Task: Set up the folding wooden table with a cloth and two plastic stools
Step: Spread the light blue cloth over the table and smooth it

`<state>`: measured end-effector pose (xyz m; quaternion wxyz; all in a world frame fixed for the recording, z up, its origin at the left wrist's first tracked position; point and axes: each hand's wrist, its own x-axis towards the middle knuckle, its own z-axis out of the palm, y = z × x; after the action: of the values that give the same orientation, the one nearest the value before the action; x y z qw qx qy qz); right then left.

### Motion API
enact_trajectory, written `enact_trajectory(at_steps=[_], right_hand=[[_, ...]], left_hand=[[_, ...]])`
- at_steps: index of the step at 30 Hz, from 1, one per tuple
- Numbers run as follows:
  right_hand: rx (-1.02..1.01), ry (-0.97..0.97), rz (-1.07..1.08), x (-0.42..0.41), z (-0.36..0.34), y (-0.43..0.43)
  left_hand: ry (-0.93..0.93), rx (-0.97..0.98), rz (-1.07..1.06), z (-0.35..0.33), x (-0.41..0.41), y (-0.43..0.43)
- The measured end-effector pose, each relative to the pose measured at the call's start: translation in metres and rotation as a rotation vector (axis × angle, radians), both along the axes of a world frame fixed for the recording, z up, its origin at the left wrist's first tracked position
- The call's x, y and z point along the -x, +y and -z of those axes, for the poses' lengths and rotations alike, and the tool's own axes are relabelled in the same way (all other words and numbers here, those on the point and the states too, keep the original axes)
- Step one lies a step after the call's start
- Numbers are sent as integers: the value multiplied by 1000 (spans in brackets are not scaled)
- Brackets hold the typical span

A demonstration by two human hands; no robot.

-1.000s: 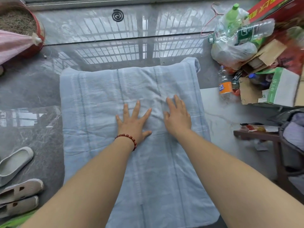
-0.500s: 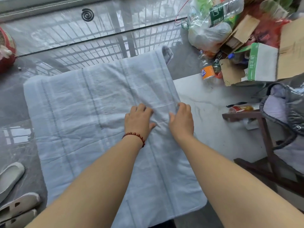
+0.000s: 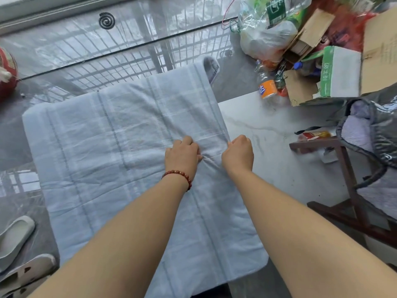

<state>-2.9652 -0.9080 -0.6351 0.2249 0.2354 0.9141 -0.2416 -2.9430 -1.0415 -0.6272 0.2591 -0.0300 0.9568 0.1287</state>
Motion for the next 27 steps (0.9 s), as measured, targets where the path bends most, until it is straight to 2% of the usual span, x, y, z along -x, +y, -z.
enact_trajectory(at_steps=[3, 9, 15, 21, 27], right_hand=[[-23, -5, -1, -6, -1, 5], [-41, 60, -7, -9, -4, 6], [81, 178, -279, -13, -11, -24], [185, 159, -425, -29, -8, -76], [189, 126, -479, -52, -2, -116]], left_hand=[[12, -26, 42, -2, -5, 5], [91, -98, -22, 0, -15, 4], [60, -129, 139, 5, -34, -12], [-49, -51, 82, 7, -61, -54], [-74, -53, 29, 8, -85, -91]])
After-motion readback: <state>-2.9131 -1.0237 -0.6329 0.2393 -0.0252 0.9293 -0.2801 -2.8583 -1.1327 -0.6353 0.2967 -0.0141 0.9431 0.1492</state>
